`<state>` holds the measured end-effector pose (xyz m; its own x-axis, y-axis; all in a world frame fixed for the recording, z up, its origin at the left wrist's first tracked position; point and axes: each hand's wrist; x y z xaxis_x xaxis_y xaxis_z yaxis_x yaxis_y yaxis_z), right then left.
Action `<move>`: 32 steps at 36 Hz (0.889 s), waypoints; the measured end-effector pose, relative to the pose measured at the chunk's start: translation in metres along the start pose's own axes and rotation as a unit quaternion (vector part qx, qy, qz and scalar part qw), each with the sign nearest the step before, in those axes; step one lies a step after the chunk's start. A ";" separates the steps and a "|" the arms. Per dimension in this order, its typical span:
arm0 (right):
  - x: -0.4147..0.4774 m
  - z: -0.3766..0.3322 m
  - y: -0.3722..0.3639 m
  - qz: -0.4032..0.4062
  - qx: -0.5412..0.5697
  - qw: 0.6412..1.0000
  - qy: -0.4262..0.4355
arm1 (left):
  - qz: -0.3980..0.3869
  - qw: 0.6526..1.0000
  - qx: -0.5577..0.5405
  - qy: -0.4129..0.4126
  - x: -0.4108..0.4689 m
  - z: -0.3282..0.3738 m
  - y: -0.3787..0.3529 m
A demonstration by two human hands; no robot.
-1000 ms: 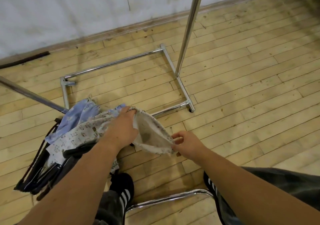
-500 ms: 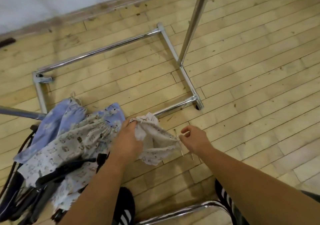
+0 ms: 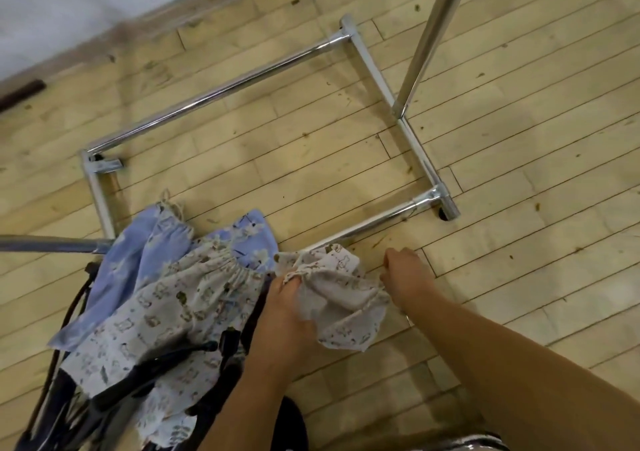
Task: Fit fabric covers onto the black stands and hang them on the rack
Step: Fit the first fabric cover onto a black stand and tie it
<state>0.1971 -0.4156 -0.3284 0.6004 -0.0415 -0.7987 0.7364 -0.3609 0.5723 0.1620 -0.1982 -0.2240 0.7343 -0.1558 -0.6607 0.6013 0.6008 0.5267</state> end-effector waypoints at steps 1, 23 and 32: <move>0.002 0.001 0.000 -0.002 -0.013 1.000 0.003 | -0.001 1.000 -0.009 0.002 0.000 -0.001 -0.001; -0.121 -0.038 0.069 0.026 0.374 0.923 0.083 | -0.015 0.996 -0.090 -0.002 -0.042 0.037 0.011; -0.228 -0.057 0.078 -0.003 0.229 0.950 0.213 | -0.005 0.994 -0.100 -0.048 -0.126 0.092 0.043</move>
<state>0.1352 -0.3810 -0.0910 0.7402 0.3074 -0.5980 0.5858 -0.7314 0.3491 0.1242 -0.2248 -0.0685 0.7611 -0.2299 -0.6065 0.5408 0.7412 0.3977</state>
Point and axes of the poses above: each hand's wrist, its own x-axis towards the middle knuckle, its own y-axis out of the back of the hand, z = x × y, and after that the axes turned 6 degrees about -z, right-handed
